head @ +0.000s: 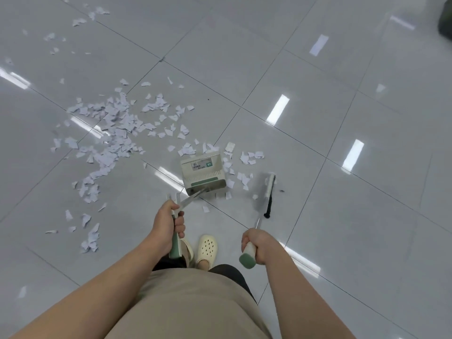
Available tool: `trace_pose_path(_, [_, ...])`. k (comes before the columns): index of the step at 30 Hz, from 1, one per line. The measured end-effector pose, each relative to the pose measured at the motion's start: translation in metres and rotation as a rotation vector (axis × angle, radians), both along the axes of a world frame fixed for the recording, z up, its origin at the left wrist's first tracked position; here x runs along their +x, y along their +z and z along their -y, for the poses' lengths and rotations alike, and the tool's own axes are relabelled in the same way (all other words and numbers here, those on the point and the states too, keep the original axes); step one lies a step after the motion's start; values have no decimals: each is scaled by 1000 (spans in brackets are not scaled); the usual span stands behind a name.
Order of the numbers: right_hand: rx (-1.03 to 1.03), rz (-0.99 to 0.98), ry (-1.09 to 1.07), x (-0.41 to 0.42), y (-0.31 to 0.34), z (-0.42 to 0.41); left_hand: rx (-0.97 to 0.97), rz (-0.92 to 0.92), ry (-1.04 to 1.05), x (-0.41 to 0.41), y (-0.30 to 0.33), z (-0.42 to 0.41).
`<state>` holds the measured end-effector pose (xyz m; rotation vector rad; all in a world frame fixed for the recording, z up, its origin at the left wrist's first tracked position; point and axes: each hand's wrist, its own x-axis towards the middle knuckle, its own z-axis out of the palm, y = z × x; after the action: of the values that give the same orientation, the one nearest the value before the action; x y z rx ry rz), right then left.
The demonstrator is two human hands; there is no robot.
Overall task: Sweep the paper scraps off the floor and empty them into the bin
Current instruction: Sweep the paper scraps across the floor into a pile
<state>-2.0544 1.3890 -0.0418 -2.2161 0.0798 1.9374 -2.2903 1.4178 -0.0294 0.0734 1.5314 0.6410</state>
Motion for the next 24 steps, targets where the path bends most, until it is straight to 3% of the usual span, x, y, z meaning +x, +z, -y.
trace_pose_path(4, [-95,-212,161,-87,1,-12,-16,11,136,-37,4,-10])
trace_pose_path(7, [-37,-383,185,-128,0,-53,-5,11,275,-74,11,-17])
trace_pose_path(12, [-141,-651,-110,-152,-18,-106,103,-10,417,-140,28,-39])
trace_pose_path(14, [-122,-630,-89,-176,-18,-118,130,-55,408,-161,32,-50])
trace_pose_path(18, [-77,-691,-250,-210,-7,-141,156,-88,439,-187,29,-67])
trace_pose_path(24, [55,-577,-369,-193,12,-179,162,-62,464,-201,20,-89])
